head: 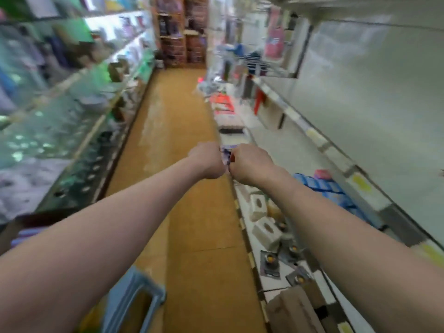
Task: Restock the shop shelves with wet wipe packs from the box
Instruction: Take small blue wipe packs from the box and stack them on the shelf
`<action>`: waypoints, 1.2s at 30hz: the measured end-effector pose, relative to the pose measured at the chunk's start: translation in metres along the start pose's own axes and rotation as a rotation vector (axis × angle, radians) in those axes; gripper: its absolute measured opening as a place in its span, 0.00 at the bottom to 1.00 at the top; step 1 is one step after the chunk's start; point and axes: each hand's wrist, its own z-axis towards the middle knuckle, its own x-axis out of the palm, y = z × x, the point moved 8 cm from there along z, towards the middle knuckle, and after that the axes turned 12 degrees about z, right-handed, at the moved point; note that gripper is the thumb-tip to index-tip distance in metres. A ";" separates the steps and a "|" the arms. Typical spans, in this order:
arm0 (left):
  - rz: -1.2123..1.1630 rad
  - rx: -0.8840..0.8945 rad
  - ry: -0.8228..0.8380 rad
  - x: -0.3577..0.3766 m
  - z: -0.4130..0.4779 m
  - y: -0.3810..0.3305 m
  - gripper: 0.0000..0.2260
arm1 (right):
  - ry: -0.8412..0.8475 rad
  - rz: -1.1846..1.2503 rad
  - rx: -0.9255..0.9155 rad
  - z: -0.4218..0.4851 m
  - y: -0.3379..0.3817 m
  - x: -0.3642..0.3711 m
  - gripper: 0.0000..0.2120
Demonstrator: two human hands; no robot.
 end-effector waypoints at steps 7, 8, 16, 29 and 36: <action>-0.030 -0.359 0.030 0.016 -0.052 0.209 0.25 | 0.175 0.021 -0.271 0.023 0.170 0.107 0.08; -0.036 -0.394 0.042 0.021 -0.062 0.237 0.24 | 0.210 0.020 -0.300 0.024 0.193 0.125 0.08; -0.129 -0.580 0.164 0.064 -0.119 0.414 0.11 | 0.425 0.037 -0.433 0.023 0.334 0.243 0.10; -0.371 -0.848 0.277 0.150 -0.156 0.552 0.20 | 0.601 -0.066 -0.516 0.052 0.404 0.368 0.12; -0.462 -0.931 0.254 0.179 -0.125 0.586 0.06 | 0.676 -0.175 -0.547 0.090 0.428 0.431 0.11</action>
